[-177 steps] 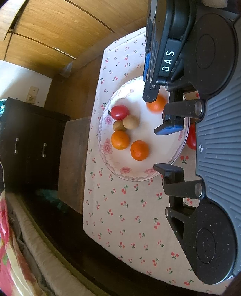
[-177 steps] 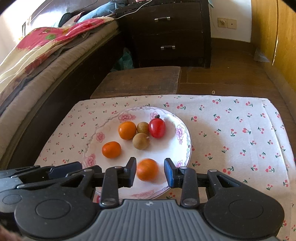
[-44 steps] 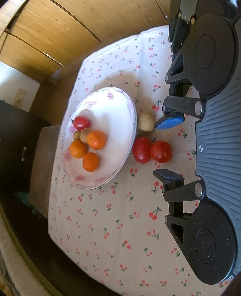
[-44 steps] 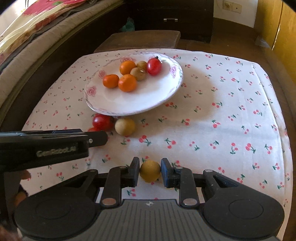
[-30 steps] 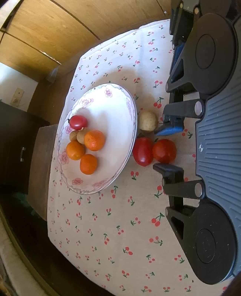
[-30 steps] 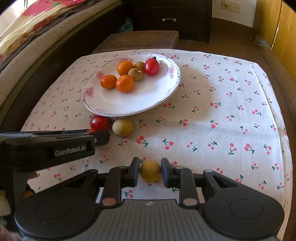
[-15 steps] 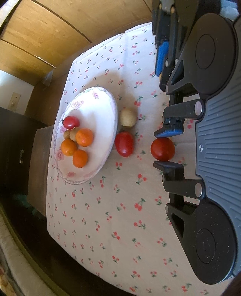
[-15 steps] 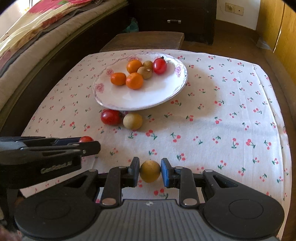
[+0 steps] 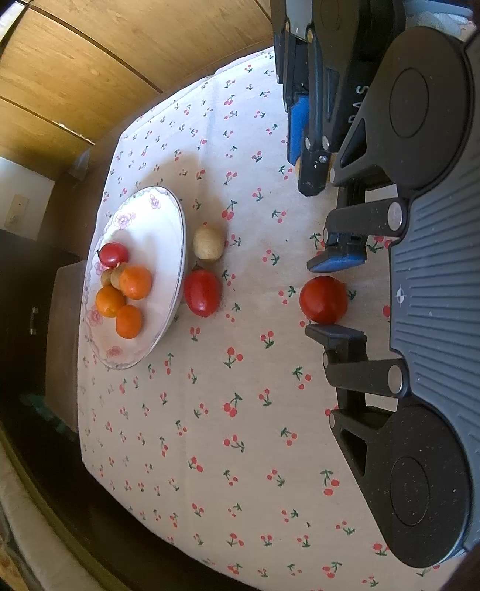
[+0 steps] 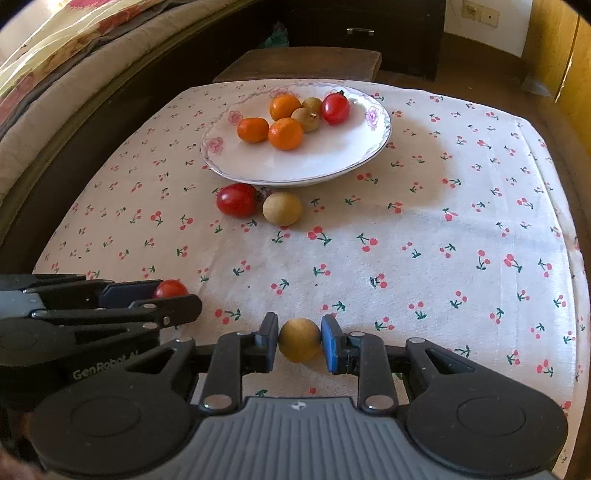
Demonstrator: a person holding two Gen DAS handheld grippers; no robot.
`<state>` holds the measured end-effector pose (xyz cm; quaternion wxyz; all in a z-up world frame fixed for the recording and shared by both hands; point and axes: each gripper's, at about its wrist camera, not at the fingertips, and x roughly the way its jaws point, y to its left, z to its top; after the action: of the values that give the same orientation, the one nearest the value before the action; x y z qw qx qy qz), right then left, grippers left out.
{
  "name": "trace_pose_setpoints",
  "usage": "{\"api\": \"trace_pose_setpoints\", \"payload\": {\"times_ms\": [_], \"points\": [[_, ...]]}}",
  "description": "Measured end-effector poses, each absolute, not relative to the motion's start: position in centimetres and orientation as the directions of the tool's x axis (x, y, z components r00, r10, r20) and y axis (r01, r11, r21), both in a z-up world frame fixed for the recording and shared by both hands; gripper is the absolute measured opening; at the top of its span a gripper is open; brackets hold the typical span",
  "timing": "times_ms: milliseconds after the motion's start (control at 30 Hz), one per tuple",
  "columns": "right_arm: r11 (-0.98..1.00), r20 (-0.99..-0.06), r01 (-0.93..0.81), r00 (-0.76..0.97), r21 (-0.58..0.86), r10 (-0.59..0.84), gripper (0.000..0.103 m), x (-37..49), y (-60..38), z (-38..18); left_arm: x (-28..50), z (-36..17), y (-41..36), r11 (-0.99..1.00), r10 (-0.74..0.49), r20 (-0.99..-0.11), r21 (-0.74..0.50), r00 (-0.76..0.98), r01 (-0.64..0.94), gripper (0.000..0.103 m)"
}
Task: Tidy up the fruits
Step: 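Carry the tomato and yellow fruit over the bowl with both tools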
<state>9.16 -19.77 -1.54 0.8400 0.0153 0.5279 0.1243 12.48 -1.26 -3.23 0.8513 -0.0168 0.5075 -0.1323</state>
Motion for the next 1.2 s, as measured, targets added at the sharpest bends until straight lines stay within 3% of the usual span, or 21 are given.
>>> {"api": "trace_pose_setpoints", "payload": {"times_ms": [267,467,733,900,1200], "points": [[0.970,-0.883,-0.179,0.410,0.166,0.227,0.035,9.3,-20.0,-1.4,12.9,-2.7,-0.8,0.966,-0.254,-0.852,-0.194,0.459,0.173,0.055],[0.970,-0.881,-0.165,0.412,0.178,0.232,0.036,9.4,-20.4,-1.4,13.1,-3.0,-1.1,0.965,-0.256,-0.854,-0.200,0.453,0.167,0.056],[0.971,-0.889,-0.200,0.411,0.129,0.203,0.036,9.4,-19.4,-1.6,13.1,-3.4,-1.6,0.970,-0.228,-0.861,-0.161,0.455,0.182,0.041],[0.971,-0.888,-0.219,0.420,0.100,0.186,0.027,8.8,-18.7,-1.5,12.8,-3.4,-1.9,0.968,-0.226,-0.861,-0.146,0.455,0.204,0.035],[0.970,-0.882,-0.215,0.428,0.115,0.199,0.027,8.6,-18.8,-1.1,12.6,-2.8,-1.9,0.967,-0.229,-0.854,-0.142,0.467,0.214,0.034]]}}
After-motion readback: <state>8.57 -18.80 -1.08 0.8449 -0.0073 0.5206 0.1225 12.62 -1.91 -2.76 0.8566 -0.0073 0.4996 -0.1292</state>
